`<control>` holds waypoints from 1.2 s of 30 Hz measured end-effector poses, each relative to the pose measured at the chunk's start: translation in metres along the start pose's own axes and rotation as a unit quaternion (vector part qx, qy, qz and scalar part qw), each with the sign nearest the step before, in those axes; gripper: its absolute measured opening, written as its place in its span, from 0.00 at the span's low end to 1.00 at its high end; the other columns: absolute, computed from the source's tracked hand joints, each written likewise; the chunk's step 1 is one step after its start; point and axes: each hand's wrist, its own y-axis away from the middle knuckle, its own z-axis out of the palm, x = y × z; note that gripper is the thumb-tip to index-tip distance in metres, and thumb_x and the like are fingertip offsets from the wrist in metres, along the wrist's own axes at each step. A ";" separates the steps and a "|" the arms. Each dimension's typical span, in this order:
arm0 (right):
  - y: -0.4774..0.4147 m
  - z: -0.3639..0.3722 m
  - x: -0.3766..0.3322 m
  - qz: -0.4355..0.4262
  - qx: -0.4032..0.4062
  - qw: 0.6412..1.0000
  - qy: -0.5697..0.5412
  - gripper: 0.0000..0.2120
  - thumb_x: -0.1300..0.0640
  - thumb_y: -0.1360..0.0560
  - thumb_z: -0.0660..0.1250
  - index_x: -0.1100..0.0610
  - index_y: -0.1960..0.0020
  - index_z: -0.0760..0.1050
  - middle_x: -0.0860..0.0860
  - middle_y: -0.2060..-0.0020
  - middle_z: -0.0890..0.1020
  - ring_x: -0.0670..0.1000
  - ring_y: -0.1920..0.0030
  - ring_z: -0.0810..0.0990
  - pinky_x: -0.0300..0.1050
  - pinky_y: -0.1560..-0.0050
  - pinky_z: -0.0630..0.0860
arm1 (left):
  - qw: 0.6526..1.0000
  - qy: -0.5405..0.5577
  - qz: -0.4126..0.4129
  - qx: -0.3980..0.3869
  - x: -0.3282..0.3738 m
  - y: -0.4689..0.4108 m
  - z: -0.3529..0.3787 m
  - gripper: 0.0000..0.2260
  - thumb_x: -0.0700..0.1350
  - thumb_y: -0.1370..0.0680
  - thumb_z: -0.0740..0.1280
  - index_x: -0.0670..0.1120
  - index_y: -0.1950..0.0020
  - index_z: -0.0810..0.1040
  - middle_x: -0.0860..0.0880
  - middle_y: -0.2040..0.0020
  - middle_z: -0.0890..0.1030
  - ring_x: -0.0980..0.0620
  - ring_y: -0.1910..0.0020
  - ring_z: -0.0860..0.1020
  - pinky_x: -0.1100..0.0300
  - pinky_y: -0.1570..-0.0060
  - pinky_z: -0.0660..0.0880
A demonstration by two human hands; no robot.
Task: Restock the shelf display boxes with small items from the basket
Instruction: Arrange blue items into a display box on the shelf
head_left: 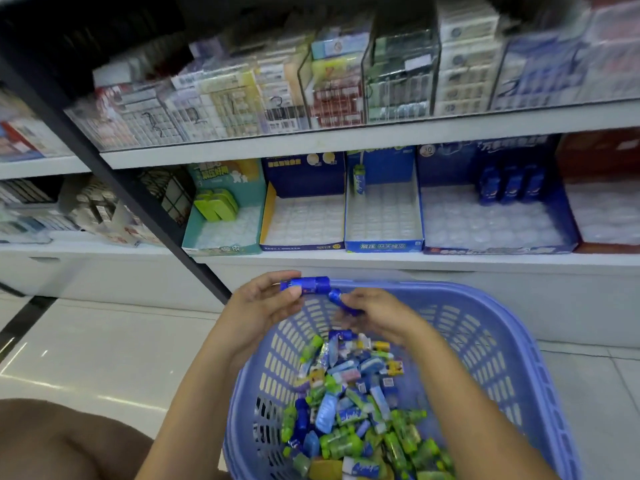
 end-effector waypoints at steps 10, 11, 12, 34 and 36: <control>0.083 -0.057 -0.076 -0.176 0.208 0.957 -0.095 0.10 0.51 0.21 0.60 0.58 0.49 0.73 0.53 0.62 0.79 0.45 0.74 0.76 0.37 0.75 0.71 | 0.972 -0.132 0.158 -0.110 0.026 -0.019 0.125 0.14 0.29 0.30 0.71 0.45 0.50 0.81 0.50 0.53 0.85 0.57 0.54 0.82 0.69 0.57 0.75; 0.086 -0.062 -0.079 -0.196 0.238 0.946 -0.097 0.11 0.51 0.21 0.60 0.58 0.48 0.72 0.53 0.62 0.78 0.44 0.75 0.74 0.36 0.76 0.69 | 0.971 -0.129 0.166 -0.113 0.029 -0.021 0.138 0.14 0.30 0.30 0.71 0.46 0.50 0.81 0.50 0.53 0.85 0.57 0.54 0.82 0.70 0.57 0.75; 0.089 -0.068 -0.083 -0.213 0.262 0.934 -0.113 0.11 0.50 0.21 0.61 0.58 0.48 0.72 0.52 0.62 0.77 0.43 0.76 0.73 0.34 0.77 0.68 | 0.972 -0.120 0.170 -0.112 0.032 -0.023 0.149 0.14 0.31 0.30 0.71 0.47 0.49 0.82 0.51 0.52 0.85 0.57 0.53 0.82 0.70 0.56 0.75; 0.120 -0.185 -0.084 -0.292 0.555 0.777 -0.045 0.09 0.46 0.22 0.60 0.51 0.48 0.69 0.43 0.61 0.77 0.42 0.62 0.78 0.28 0.67 0.71 | 0.984 -0.038 0.106 -0.139 0.040 -0.086 0.305 0.03 0.40 0.28 0.71 0.44 0.55 0.83 0.47 0.65 0.84 0.57 0.68 0.81 0.68 0.64 0.77; 0.123 -0.193 -0.080 -0.288 0.572 0.767 -0.044 0.08 0.47 0.22 0.61 0.51 0.48 0.70 0.44 0.60 0.78 0.43 0.60 0.78 0.29 0.64 0.71 | 0.985 -0.061 0.115 -0.112 0.046 -0.100 0.309 0.01 0.40 0.28 0.72 0.44 0.58 0.82 0.49 0.68 0.84 0.57 0.70 0.81 0.69 0.65 0.77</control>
